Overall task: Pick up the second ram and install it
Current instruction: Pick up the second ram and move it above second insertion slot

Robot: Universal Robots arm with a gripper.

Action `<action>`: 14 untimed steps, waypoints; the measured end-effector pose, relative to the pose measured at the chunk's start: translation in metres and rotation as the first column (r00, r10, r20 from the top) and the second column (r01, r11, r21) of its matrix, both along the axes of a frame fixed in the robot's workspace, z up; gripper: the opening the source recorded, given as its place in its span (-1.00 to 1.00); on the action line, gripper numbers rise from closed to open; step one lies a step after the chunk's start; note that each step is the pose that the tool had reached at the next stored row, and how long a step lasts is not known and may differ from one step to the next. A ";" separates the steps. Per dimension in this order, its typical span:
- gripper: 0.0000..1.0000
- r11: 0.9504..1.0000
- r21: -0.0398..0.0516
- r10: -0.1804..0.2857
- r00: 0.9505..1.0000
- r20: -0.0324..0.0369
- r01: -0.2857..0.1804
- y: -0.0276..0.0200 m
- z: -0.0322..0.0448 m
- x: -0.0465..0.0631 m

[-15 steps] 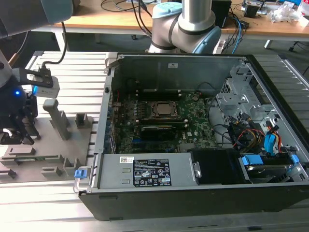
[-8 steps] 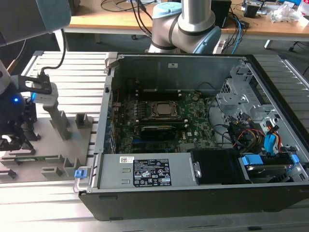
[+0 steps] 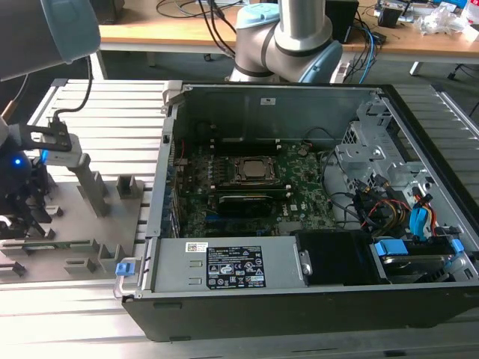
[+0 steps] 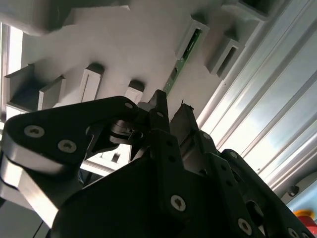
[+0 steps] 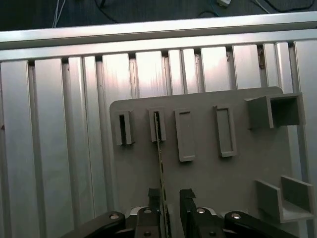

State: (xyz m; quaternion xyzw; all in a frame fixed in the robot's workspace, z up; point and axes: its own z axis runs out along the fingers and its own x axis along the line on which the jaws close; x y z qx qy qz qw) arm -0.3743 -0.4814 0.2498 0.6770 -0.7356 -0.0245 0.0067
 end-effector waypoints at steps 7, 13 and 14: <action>-0.40 1.000 0.000 0.006 1.000 0.000 -0.006 -0.0033 -0.0229 -0.004; -0.40 1.000 0.000 0.015 1.000 0.000 -0.015 -0.0033 -0.0392 -0.004; -0.40 1.000 0.000 0.018 1.000 0.000 -0.018 -0.0034 -0.0436 -0.004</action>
